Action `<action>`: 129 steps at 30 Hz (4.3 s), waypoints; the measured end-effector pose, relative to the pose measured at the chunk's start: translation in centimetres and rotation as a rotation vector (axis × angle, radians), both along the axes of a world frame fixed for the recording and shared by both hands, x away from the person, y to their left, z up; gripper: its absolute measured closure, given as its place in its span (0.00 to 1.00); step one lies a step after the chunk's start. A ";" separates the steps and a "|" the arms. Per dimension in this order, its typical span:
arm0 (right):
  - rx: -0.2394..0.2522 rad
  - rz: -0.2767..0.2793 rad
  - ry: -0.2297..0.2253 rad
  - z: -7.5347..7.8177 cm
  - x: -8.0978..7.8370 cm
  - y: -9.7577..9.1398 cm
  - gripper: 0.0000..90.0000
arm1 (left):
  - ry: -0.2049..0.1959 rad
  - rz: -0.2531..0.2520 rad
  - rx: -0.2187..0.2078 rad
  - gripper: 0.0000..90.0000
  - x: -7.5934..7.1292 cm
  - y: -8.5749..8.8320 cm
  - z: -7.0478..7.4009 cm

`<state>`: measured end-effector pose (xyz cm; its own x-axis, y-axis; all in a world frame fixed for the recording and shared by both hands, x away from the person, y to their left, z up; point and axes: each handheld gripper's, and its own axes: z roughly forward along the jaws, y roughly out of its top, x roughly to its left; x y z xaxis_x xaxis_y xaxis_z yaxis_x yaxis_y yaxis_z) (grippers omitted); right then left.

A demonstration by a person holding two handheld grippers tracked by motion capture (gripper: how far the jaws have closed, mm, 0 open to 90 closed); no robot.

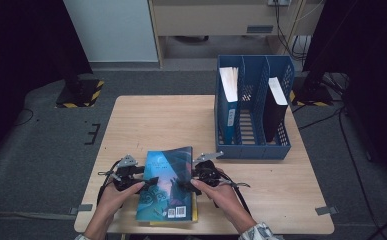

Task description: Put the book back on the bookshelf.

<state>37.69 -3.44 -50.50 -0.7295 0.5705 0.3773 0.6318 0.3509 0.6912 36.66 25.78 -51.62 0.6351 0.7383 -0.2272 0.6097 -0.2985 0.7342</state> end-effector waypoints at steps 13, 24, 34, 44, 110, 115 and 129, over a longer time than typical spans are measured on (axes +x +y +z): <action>0.020 -0.003 0.001 -1.4 0.5 0.8 0.32 | 0.004 0.009 -0.010 0.20 -0.2 0.4 -0.2; 0.017 -0.002 0.005 -1.4 0.6 0.8 0.33 | 0.070 -0.002 -0.048 0.14 -0.2 0.4 -0.6; 0.019 -0.008 0.041 -1.2 1.2 1.1 0.44 | 0.050 0.089 -0.047 0.47 -0.1 0.9 0.5; 0.019 -0.001 0.050 -0.6 1.5 1.6 0.56 | 0.028 0.090 0.010 0.70 0.2 0.4 1.7; -0.054 -0.056 -0.215 9.2 6.9 2.7 0.77 | -0.061 0.009 0.048 0.92 5.7 1.9 12.2; -0.063 -0.077 -0.223 9.5 7.8 2.8 0.77 | -0.073 0.013 0.044 0.92 6.7 1.8 12.5; -0.024 -0.123 -0.289 9.8 10.6 3.0 0.79 | -0.121 0.029 0.070 0.93 9.0 1.5 13.8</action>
<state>48.25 -0.48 -40.70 -0.7295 0.6675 0.1494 0.4491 0.3027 0.8406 45.69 27.32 -37.77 0.6327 0.7681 -0.0979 0.5273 -0.3348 0.7809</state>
